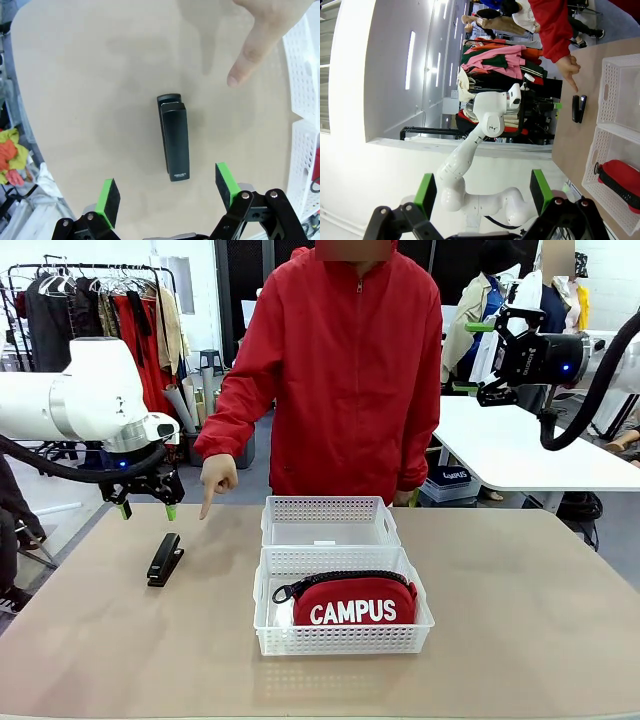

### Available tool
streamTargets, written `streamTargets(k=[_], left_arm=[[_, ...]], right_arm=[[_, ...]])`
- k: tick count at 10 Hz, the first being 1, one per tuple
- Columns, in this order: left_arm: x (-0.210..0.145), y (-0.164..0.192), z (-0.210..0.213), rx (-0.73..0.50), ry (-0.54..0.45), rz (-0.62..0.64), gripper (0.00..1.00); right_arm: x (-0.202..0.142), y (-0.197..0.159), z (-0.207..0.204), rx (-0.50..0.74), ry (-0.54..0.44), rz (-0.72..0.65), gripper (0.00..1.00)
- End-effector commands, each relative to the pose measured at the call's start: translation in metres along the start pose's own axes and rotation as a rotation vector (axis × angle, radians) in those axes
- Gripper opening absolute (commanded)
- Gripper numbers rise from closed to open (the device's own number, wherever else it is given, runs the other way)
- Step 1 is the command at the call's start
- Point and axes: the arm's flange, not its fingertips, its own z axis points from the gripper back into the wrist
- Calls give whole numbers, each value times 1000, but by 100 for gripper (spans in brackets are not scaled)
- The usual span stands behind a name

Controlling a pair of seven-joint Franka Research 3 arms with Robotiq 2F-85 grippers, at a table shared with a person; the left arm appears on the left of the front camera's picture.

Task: Distribute items into two baskets.
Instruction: Pick up the Stapler that the person points to.

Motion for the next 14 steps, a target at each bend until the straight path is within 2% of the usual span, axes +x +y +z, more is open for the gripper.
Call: streamTargets(k=[1,3,9,10,14], left_arm=[[4,-1,-13,11,26,-11,100],[5,-10,-37,61,38,-32,100],[6,-13,-77,56,41,-94,100],[6,-16,-83,61,44,-104,89],[7,-18,-85,84,43,-74,15]], right_arm=[[0,3,-1,-2,-4,6,100],[0,3,-1,-2,-4,6,100],[0,3,-1,-2,-4,6,100],[0,3,-1,-2,-4,6,100],[0,3,-1,-2,-4,6,100]])
